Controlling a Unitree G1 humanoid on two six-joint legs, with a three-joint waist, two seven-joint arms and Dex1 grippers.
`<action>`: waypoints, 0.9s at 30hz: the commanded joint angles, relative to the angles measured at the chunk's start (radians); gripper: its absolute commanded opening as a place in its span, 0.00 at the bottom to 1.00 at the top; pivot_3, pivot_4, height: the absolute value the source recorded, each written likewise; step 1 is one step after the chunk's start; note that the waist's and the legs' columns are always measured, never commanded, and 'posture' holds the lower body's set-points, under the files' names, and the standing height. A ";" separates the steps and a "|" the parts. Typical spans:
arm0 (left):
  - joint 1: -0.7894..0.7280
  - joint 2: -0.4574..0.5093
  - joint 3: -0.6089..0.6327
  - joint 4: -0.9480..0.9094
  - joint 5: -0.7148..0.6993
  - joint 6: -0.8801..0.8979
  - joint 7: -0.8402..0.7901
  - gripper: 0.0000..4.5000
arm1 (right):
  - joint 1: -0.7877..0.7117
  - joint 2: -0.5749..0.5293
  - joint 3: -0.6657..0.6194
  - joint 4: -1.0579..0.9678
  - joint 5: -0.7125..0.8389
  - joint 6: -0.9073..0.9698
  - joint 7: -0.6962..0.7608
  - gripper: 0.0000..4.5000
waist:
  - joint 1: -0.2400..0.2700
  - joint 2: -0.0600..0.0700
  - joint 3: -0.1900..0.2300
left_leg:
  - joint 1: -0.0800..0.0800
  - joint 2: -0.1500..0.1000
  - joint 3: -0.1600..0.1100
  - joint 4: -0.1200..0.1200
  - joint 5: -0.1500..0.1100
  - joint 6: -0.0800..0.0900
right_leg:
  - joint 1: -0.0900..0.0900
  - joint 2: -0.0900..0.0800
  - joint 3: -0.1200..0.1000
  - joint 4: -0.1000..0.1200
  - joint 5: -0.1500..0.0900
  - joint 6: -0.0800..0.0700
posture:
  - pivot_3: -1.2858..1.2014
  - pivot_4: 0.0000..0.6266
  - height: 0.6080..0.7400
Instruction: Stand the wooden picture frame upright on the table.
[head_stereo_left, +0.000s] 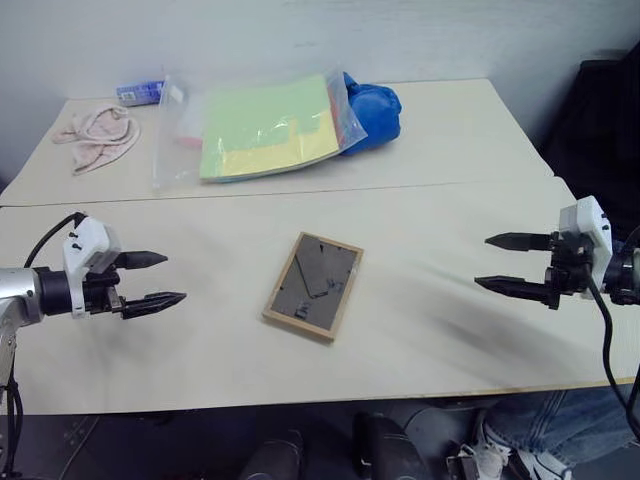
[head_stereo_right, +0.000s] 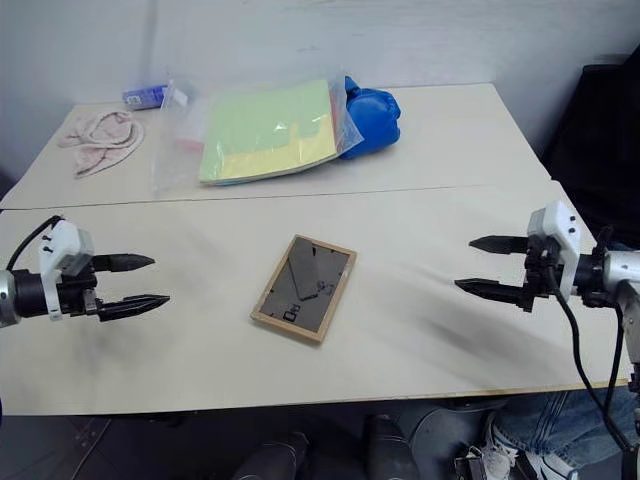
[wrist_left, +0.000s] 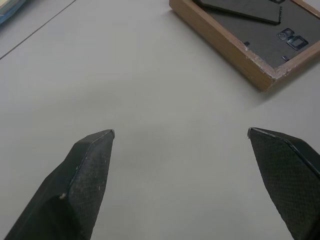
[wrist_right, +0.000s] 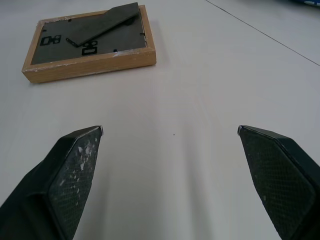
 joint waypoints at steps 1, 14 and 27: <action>0.017 -0.007 0.039 -0.009 0.004 -0.031 0.016 1.00 | 0.002 0.013 -0.044 -0.057 0.038 0.028 -0.030 1.00 | 0.000 0.000 0.000 | 0.000 0.000 0.000 0.000 0.000 0.000 | 0.000 0.000 0.000 0.000 0.000 0.000 | 0.52 0.24 1.00; 0.032 -0.053 0.011 -0.049 0.000 0.005 0.092 1.00 | 0.025 0.056 -0.017 -0.116 -0.001 0.016 -0.139 1.00 | 0.003 -0.001 0.000 | 0.001 0.000 0.001 0.002 0.000 0.000 | 0.000 0.000 0.001 0.003 0.000 0.000 | 0.52 0.24 1.00; -0.319 -0.215 -0.409 0.118 0.220 -0.135 -0.022 0.23 | -0.197 0.244 0.342 -0.022 -0.263 -0.169 -0.113 0.15 | 0.001 -0.001 0.001 | 0.000 0.000 0.002 0.004 0.001 -0.001 | 0.000 0.001 0.001 0.004 0.001 0.001 | 0.52 0.24 1.00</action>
